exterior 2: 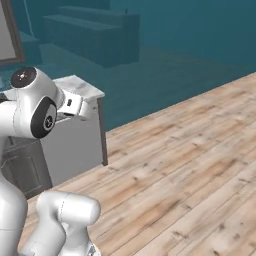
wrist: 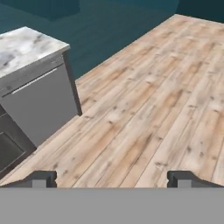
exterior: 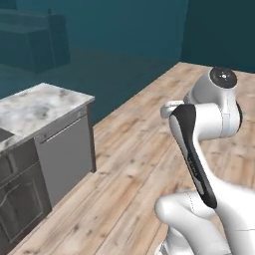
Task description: Four empty soda cans are scattered around the kitchen. Gather all the cans and cluster them next to the stove for recycling.
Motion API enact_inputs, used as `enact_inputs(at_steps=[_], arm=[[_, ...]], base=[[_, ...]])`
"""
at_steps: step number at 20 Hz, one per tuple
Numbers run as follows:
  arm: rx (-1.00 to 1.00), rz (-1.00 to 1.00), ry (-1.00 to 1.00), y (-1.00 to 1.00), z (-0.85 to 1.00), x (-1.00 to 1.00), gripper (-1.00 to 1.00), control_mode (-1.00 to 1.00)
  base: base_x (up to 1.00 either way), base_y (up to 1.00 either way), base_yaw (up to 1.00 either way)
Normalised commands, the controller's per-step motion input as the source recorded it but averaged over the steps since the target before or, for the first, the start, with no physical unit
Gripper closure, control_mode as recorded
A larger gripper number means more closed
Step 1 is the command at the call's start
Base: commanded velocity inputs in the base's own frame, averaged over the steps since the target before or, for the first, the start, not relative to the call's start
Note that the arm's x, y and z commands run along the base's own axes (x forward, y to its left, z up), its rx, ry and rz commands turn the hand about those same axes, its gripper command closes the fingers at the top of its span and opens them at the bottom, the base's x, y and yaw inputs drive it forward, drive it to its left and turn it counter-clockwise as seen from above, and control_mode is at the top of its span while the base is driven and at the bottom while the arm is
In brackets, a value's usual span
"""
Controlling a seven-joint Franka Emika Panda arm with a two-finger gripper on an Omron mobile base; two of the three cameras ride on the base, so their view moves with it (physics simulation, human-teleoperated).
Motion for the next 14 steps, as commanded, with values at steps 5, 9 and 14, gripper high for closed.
enact_inputs(at_steps=[5, 9, 14], arm=[[0.00, 0.00, 0.00, 0.00, 0.00, 0.00, -1.00, 1.00], [0.00, 0.00, 0.00, 0.00, 0.00, 0.00, -1.00, 1.00], [0.00, 0.00, 0.00, 0.00, 0.00, 0.00, -1.00, 1.00]], base=[[0.08, 0.07, -0.46], [0.03, 0.11, -0.47], [0.20, 0.23, -0.42]])
